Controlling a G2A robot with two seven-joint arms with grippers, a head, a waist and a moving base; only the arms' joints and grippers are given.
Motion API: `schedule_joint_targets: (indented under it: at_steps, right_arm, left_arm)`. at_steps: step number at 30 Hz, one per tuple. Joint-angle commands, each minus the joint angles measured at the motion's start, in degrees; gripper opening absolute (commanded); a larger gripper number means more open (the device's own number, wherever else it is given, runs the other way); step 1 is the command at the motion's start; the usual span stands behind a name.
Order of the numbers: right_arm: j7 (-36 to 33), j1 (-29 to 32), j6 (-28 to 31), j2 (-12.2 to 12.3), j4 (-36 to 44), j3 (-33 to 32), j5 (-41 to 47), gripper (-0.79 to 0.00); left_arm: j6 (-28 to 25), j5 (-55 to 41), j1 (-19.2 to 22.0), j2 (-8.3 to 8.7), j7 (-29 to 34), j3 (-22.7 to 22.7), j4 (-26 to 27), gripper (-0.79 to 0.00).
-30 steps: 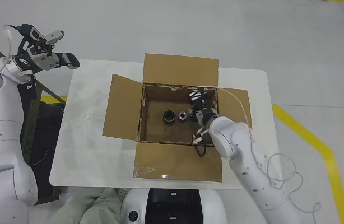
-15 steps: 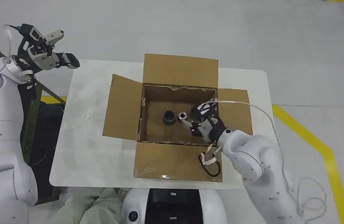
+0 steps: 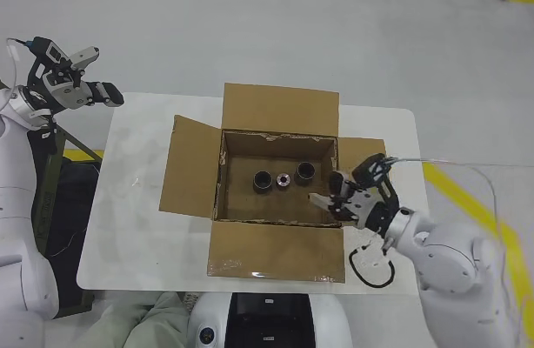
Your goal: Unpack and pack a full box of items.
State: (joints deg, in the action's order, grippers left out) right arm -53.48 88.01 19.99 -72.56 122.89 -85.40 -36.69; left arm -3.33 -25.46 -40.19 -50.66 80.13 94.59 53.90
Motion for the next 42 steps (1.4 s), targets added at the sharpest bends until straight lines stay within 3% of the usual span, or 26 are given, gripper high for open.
schedule_joint_targets:
  at_steps: [1, 6, 12, 18, 23, 31, 42]
  right_arm:
    - [-1.16, 0.34, 1.24, 0.35, -1.18, -2.46, 5.24, -0.305]
    - [-2.98, 0.49, 2.54, 1.22, -4.14, -8.22, 13.97, -0.283]
    - [-3.79, 1.07, 3.87, 2.16, -7.14, -13.79, 21.27, -0.123]
    - [-3.39, 1.7, 4.11, 2.95, -11.15, -17.78, 25.99, -0.123]
    - [-1.48, 2.19, 2.98, 3.55, -14.38, -21.46, 27.12, 0.0]
    - [-1.05, 1.23, 1.26, 4.41, -19.71, -23.11, 28.83, 0.0]
    - [-3.07, -1.49, 0.03, 5.25, -25.8, -19.46, 31.58, 0.0]
  left_arm:
    - [0.0, 0.0, 0.0, 0.0, 0.0, 0.0, 0.0, 0.0]
    - [0.0, 0.0, 0.0, 0.0, 0.0, 0.0, 0.0, 0.0]
    - [0.0, 0.0, 0.0, 0.0, 0.0, 0.0, 0.0, 0.0]
    - [0.0, 0.0, 0.0, 0.0, 0.0, 0.0, 0.0, 0.0]
    - [0.0, 0.0, 0.0, 0.0, 0.0, 0.0, 0.0, 0.0]
    - [0.0, 0.0, 0.0, 0.0, 0.0, 0.0, 0.0, 0.0]
    - [0.0, 0.0, 0.0, 0.0, 0.0, 0.0, 0.0, 0.0]
